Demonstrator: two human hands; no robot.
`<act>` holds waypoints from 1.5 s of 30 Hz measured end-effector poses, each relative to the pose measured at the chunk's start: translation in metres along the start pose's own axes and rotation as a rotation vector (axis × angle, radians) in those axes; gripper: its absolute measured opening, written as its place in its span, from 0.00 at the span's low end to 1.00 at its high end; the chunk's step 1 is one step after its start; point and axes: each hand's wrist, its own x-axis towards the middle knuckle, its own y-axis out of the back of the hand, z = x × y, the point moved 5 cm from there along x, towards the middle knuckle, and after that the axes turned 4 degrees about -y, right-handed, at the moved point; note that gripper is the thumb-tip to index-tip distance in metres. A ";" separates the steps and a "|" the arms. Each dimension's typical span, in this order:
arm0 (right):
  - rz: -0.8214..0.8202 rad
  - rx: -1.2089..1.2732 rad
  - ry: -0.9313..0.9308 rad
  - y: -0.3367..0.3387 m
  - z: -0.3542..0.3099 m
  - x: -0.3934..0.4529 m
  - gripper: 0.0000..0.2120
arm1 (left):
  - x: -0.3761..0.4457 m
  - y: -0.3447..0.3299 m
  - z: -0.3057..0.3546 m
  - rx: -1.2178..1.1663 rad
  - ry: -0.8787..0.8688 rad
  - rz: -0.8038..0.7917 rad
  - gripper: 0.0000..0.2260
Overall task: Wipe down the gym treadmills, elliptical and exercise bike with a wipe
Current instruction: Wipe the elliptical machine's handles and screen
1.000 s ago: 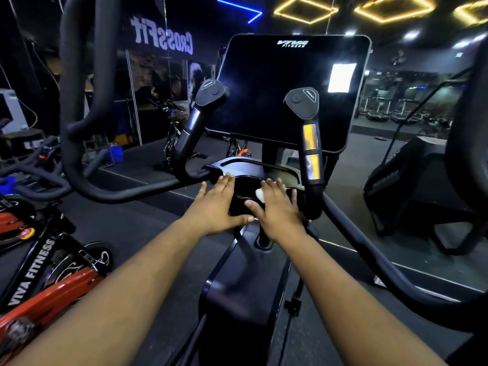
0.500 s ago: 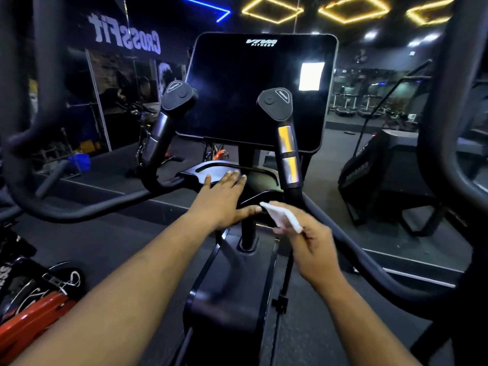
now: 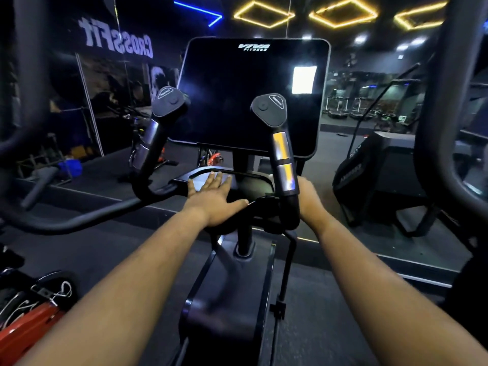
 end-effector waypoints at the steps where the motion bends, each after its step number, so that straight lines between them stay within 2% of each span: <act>1: -0.111 -0.065 -0.028 -0.013 0.004 0.014 0.08 | 0.001 -0.001 -0.003 0.003 0.018 -0.011 0.40; 4: -0.346 -0.392 0.174 -0.040 0.018 0.041 0.22 | 0.002 -0.005 -0.002 0.028 0.032 -0.039 0.41; 6: -0.428 -0.427 0.101 -0.049 0.026 0.056 0.28 | 0.004 -0.006 -0.001 0.034 0.037 -0.055 0.40; 8: -0.454 -0.498 0.038 -0.056 0.026 0.066 0.41 | 0.005 -0.006 -0.001 0.042 0.044 -0.072 0.40; 10: -0.466 -0.706 0.038 -0.065 0.000 0.064 0.51 | 0.005 -0.008 0.000 0.046 0.050 -0.087 0.40; 12: -0.504 -0.735 0.085 -0.075 -0.031 0.053 0.47 | 0.005 -0.007 0.000 0.047 0.052 -0.088 0.40; 15: -0.584 -0.683 0.262 -0.077 -0.046 0.041 0.30 | 0.006 -0.008 -0.001 0.040 0.043 -0.083 0.39; 17: -0.666 -0.687 0.242 -0.065 -0.040 0.042 0.24 | 0.007 -0.009 -0.002 0.037 0.038 -0.095 0.40; 19: -0.637 -0.654 0.192 -0.058 -0.033 0.055 0.22 | 0.008 -0.010 -0.004 0.026 0.034 -0.125 0.41; 23: -0.613 -0.784 0.213 -0.073 -0.039 0.054 0.32 | 0.009 -0.003 -0.010 -0.025 0.041 -0.142 0.45; 27: -0.746 -0.769 0.296 -0.107 -0.048 0.066 0.30 | 0.000 -0.004 -0.016 -0.070 0.141 -0.043 0.53; 30: -0.764 -0.742 0.281 -0.118 -0.053 0.085 0.27 | -0.004 -0.008 -0.014 -0.073 0.197 0.007 0.54; 33: -0.809 -0.748 0.276 -0.135 -0.074 0.086 0.29 | -0.001 -0.006 -0.016 -0.109 0.236 -0.031 0.56; 37: -0.841 -0.690 0.355 -0.147 -0.075 0.095 0.26 | -0.003 -0.004 -0.013 -0.094 0.239 -0.063 0.56; 40: -0.832 -0.633 0.319 -0.147 -0.074 0.108 0.26 | -0.002 -0.005 -0.014 -0.095 0.249 -0.075 0.56; 42: -0.831 -0.561 0.292 -0.159 -0.082 0.112 0.28 | -0.001 -0.004 -0.015 -0.085 0.251 -0.079 0.55; 45: -0.863 -0.570 0.354 -0.183 -0.095 0.108 0.33 | -0.001 -0.002 -0.013 -0.081 0.238 -0.081 0.54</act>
